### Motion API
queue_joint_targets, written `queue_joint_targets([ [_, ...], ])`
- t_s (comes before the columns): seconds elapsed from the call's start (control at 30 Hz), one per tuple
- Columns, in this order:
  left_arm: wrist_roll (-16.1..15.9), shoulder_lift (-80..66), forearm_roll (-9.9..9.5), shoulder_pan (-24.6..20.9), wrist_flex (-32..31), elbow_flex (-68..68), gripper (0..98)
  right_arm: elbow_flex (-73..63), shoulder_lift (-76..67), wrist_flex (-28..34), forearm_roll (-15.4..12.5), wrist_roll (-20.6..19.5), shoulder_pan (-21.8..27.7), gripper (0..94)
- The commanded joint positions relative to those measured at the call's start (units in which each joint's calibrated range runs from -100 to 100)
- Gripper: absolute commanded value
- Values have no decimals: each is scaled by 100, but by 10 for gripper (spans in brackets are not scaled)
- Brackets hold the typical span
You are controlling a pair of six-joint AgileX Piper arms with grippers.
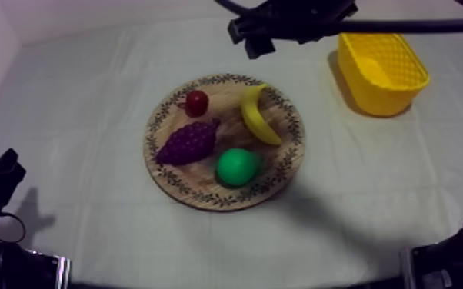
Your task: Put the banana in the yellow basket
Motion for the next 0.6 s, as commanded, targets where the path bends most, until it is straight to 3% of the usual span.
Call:
queue_joint_targets([
  [0.0, 1, -5, 3, 2, -1, -1, 1, 43, 46, -86, -36, 17, 19, 594],
  [0.57, 1, -5, 3, 2, -1, -1, 1, 36, 1643, -909, -210, -20, 242, 602],
])
